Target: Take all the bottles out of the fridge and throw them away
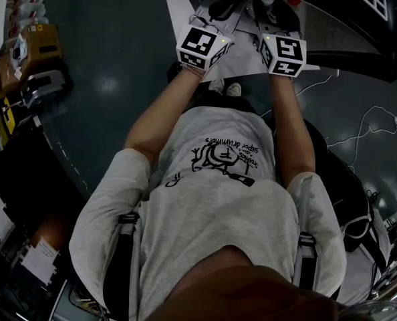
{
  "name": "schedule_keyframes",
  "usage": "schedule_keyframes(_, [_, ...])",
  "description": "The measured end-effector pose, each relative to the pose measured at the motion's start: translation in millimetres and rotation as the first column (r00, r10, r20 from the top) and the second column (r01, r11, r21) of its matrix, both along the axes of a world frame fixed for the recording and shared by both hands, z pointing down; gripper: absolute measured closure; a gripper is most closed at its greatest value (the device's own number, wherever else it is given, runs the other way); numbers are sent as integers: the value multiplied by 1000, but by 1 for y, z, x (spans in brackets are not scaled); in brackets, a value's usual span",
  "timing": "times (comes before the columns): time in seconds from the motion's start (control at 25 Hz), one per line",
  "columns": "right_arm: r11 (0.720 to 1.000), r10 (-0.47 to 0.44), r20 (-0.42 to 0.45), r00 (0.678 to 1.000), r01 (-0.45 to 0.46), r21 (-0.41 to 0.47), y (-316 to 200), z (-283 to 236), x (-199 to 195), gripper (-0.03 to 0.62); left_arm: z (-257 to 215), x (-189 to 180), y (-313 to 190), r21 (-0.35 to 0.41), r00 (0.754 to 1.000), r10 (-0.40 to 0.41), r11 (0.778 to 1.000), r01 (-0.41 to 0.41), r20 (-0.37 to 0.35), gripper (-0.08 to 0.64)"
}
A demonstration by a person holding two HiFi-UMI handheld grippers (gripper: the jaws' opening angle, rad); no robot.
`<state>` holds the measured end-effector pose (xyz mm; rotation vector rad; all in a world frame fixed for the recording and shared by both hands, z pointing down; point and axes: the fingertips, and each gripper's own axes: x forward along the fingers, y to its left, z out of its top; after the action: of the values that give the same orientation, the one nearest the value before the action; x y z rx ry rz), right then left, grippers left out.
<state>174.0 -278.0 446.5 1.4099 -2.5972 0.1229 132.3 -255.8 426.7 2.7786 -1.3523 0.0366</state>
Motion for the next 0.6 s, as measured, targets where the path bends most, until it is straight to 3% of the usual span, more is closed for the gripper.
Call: schedule_keyframes(0.6, [998, -56, -18, 998, 56, 7, 37, -47, 7, 440, -38, 2, 26, 15, 999, 48, 999, -47, -16, 551])
